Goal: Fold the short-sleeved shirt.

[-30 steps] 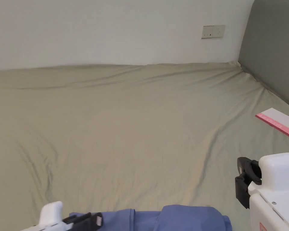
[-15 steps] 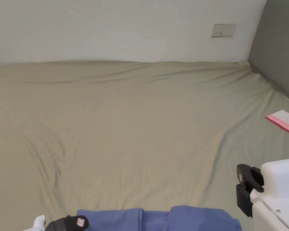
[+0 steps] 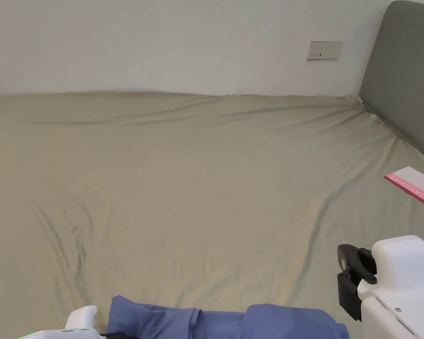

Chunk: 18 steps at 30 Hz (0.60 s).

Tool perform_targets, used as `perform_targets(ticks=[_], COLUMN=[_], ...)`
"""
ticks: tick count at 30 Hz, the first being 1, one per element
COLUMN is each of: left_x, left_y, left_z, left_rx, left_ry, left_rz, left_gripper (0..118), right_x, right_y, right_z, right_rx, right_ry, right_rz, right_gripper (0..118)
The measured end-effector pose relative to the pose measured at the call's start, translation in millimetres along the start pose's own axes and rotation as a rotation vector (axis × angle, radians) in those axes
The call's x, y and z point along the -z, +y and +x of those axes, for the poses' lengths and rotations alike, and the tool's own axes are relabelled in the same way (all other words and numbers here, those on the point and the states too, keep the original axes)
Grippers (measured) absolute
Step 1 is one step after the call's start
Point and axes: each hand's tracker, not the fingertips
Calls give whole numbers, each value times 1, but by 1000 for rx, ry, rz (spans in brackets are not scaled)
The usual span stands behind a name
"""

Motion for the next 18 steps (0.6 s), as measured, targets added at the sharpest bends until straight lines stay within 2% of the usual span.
perform_targets(ticks=[4, 9, 13, 15, 16, 18], left_x=[-27, -72, -111, -123, -127, -129], left_y=[8, 25, 42, 48, 51, 52], left_z=[-9, -32, -37, -24, -17, 1], left_rx=[-7, 61, 154, 152, 148, 170], left_ry=[39, 242, 490, 594, 616, 559], left_rz=[73, 118, 181, 192, 190, 180], left_gripper=[9, 9, 9, 9, 9, 9], right_x=[0, 1, 2, 5, 6, 7], right_y=[1, 2, 3, 4, 3, 3], right_z=[-3, -9, -11, -13, -14, -16], right_rx=[-1, -12, -15, -13, -13, -14], right_ry=[5, 22, 27, 33, 35, 39], right_rz=[0, 2, 5, 2, 1, -1], right_gripper=[3, 3, 3, 3, 3, 3])
